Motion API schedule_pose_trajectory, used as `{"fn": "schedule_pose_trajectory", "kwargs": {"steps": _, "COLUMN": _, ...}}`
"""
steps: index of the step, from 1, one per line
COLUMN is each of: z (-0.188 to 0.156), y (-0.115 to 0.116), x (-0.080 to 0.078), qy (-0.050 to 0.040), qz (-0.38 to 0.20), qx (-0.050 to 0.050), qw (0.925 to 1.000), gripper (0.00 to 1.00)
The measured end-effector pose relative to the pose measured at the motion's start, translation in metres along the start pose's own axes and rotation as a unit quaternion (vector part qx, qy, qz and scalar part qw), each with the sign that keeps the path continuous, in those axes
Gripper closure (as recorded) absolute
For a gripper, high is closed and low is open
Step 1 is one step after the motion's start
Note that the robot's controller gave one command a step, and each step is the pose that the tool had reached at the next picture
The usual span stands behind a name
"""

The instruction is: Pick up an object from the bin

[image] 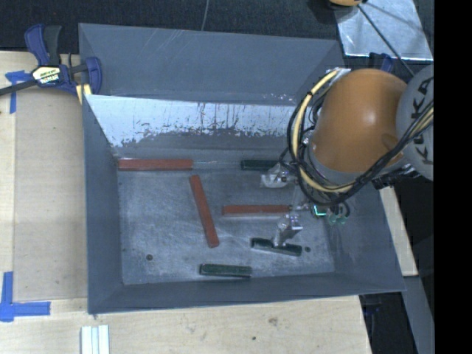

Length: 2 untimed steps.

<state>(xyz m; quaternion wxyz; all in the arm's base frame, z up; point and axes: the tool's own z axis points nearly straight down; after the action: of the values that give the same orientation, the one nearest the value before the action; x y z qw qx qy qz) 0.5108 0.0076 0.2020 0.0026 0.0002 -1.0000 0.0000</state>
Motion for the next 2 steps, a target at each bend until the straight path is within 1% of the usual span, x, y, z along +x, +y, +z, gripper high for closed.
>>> {"fn": "schedule_pose_trajectory", "kwargs": {"steps": 1, "z": -0.004, "y": 0.000, "x": -0.002, "qy": -0.0041, "qz": 0.000, "qx": 0.000, "qw": 1.0000, "gripper": 0.00}}
{"fn": "schedule_pose_trajectory", "kwargs": {"steps": 2, "z": 0.035, "y": -0.003, "x": -0.012, "qy": -0.0068, "qz": 0.035, "qx": 0.000, "qw": 0.9994, "gripper": 0.00}}
